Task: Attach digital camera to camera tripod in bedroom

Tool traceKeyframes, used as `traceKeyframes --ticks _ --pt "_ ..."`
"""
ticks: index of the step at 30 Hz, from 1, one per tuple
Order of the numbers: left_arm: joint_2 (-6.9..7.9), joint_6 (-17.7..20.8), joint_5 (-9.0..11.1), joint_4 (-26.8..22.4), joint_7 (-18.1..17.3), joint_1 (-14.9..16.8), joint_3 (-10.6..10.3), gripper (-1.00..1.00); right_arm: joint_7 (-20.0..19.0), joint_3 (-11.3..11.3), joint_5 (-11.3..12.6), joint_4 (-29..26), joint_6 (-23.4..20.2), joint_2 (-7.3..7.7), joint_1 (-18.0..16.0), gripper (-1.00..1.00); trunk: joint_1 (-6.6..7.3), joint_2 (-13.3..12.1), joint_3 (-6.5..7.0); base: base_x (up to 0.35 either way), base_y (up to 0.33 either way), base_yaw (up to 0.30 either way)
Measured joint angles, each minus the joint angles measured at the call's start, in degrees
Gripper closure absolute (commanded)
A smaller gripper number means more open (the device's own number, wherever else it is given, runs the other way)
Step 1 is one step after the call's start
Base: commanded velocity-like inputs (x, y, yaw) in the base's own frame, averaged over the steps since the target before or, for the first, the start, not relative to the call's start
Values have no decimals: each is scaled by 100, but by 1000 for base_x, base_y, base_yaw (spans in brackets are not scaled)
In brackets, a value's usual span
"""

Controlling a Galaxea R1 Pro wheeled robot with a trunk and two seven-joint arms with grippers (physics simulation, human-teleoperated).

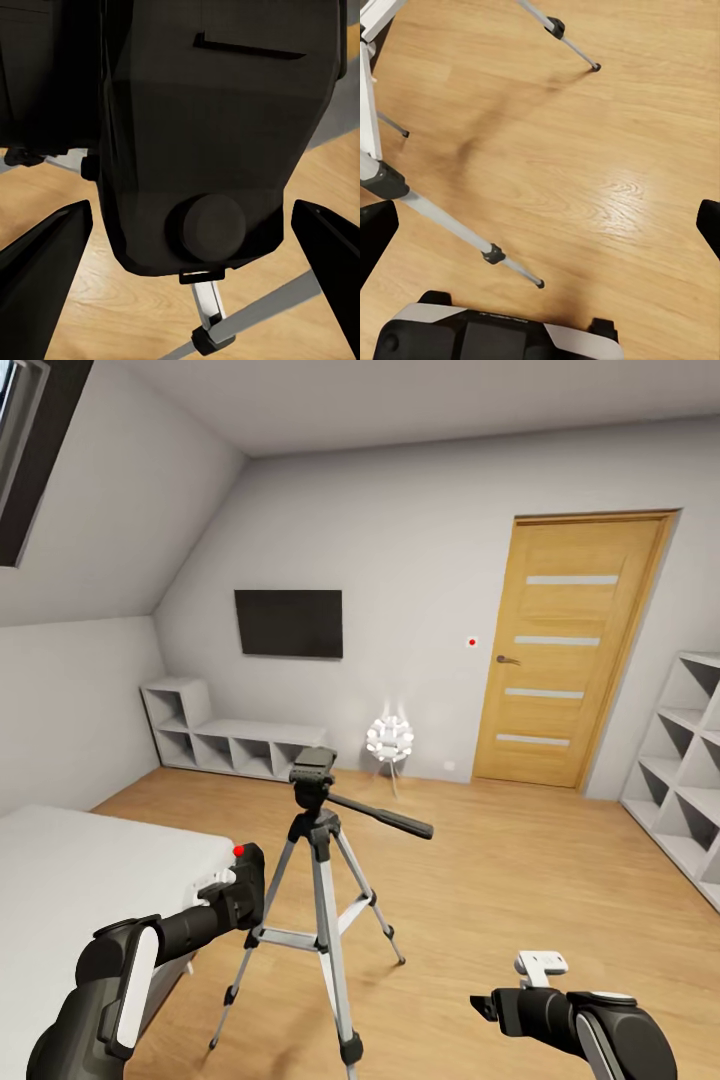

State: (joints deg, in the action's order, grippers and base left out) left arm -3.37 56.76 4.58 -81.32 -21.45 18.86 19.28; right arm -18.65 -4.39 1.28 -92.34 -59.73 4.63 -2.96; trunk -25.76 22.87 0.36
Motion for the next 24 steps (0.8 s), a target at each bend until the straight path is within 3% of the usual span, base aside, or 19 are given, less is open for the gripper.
traceKeyframes --ticks 11,15,19,20,24 --pt "2 0 -1 -19 -14 -2 10 100 -7 18 2 6 0 5 8 -100 0 0 0 7 1 0" --pt "94 2 5 -191 -69 -70 268 100 -21 60 3 12 0 14 33 -100 0 1 0 0 0 0" --pt "219 35 39 -463 -123 -208 554 100 -109 253 7 28 0 22 41 -100 0 1 0 0 0 0" --pt "274 39 42 -561 -167 -294 698 100 -278 392 10 47 259 23 41 -100 0 1 0 0 0 0" --pt "332 29 64 -668 -253 -405 979 100 -717 603 -15 198 1262 -15 14 -100 0 0 0 0 0 0"
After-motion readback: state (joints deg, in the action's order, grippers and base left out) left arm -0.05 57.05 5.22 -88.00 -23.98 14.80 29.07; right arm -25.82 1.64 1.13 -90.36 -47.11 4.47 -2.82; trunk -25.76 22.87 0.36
